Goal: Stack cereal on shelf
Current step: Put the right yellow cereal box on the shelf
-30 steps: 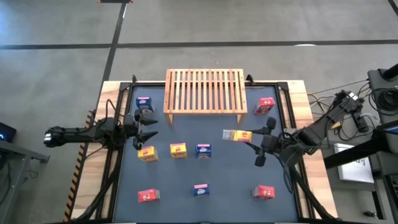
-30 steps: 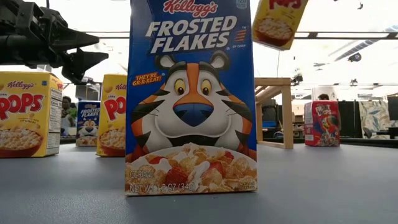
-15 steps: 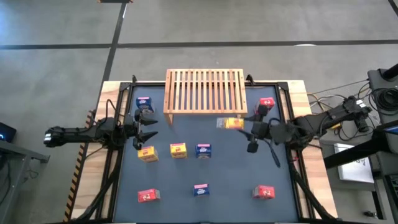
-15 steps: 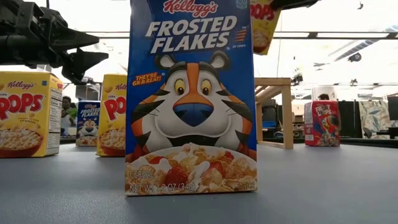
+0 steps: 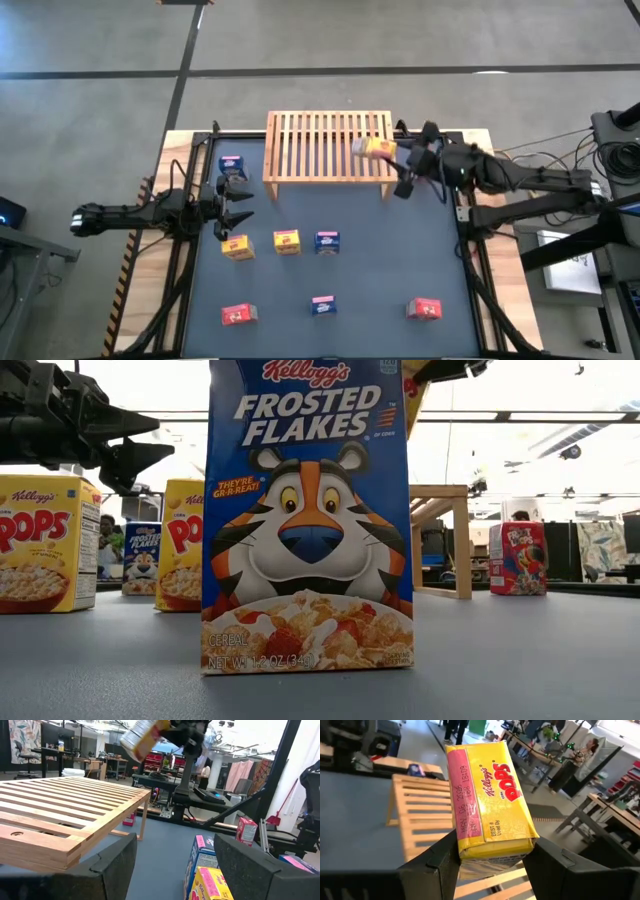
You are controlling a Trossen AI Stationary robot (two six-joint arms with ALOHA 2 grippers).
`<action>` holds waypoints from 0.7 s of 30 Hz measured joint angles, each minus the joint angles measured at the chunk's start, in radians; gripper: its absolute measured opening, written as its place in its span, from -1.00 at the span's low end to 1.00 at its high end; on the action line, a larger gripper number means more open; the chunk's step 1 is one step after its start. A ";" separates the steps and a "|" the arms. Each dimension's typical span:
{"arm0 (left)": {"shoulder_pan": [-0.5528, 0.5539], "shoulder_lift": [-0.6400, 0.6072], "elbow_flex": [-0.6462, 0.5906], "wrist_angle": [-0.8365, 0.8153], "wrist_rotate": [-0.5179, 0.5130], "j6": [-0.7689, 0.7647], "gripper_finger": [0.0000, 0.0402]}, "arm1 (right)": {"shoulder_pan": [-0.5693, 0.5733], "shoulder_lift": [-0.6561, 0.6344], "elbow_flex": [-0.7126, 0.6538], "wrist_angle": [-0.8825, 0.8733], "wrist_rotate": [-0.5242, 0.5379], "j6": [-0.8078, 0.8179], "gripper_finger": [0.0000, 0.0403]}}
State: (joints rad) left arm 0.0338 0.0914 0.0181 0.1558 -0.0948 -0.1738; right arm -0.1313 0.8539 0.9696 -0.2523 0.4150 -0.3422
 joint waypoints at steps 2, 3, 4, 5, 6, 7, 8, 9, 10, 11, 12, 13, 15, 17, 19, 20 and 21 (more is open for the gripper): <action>0.000 0.000 0.000 0.000 0.000 0.000 0.24 | -0.079 0.006 0.000 0.012 -0.070 -0.007 -0.10; 0.000 0.000 0.000 0.000 0.000 0.000 0.24 | -0.117 0.010 0.000 0.014 -0.101 -0.007 -0.10; 0.000 0.000 0.000 0.000 0.000 0.000 0.24 | -0.153 0.015 0.000 0.013 -0.132 -0.005 -0.10; 0.000 0.000 0.000 0.000 0.000 0.000 0.24 | -0.188 0.021 -0.001 0.014 -0.160 0.001 -0.10; 0.000 0.000 0.000 0.000 0.000 0.000 0.24 | -0.219 0.028 -0.001 0.016 -0.188 0.001 -0.11; 0.000 0.000 0.000 0.000 0.000 0.000 0.24 | -0.247 0.035 -0.001 0.019 -0.212 0.002 -0.10; 0.000 0.000 0.000 0.000 0.000 0.000 0.24 | -0.274 0.041 -0.001 0.020 -0.232 0.002 -0.10; 0.000 0.000 0.000 0.000 0.000 0.000 0.24 | -0.296 0.050 -0.001 0.021 -0.245 0.002 -0.10; 0.000 0.000 0.000 0.000 0.000 0.000 0.24 | -0.316 0.058 -0.001 0.023 -0.255 0.002 -0.10; 0.000 0.000 0.000 0.000 0.000 0.000 0.24 | -0.333 0.067 -0.001 0.023 -0.261 0.002 -0.10; 0.000 0.000 0.000 0.000 0.000 0.000 0.24 | -0.347 0.075 -0.001 0.023 -0.263 0.002 -0.10; 0.000 0.000 0.000 0.000 0.000 0.000 0.24 | -0.361 0.084 -0.001 0.024 -0.263 0.001 -0.10; 0.000 0.000 0.000 0.000 0.000 0.000 0.24 | -0.387 0.102 -0.001 0.026 -0.266 -0.005 -0.10; 0.000 0.000 0.000 0.000 0.000 0.000 0.24 | -0.412 0.123 0.009 0.024 -0.270 -0.017 -0.11; 0.000 0.000 0.000 0.000 0.000 0.000 0.24 | -0.439 0.145 0.025 0.023 -0.313 -0.033 -0.11; 0.000 0.000 0.000 0.000 0.000 0.000 0.24 | -0.456 0.157 0.037 0.022 -0.349 -0.038 -0.11; 0.000 0.000 0.000 0.000 0.000 0.000 0.24 | -0.473 0.169 0.051 0.022 -0.388 -0.042 -0.11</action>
State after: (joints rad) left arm 0.0338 0.0914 0.0181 0.1558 -0.0951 -0.1738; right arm -0.6045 1.0231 1.0211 -0.2304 0.0274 -0.3838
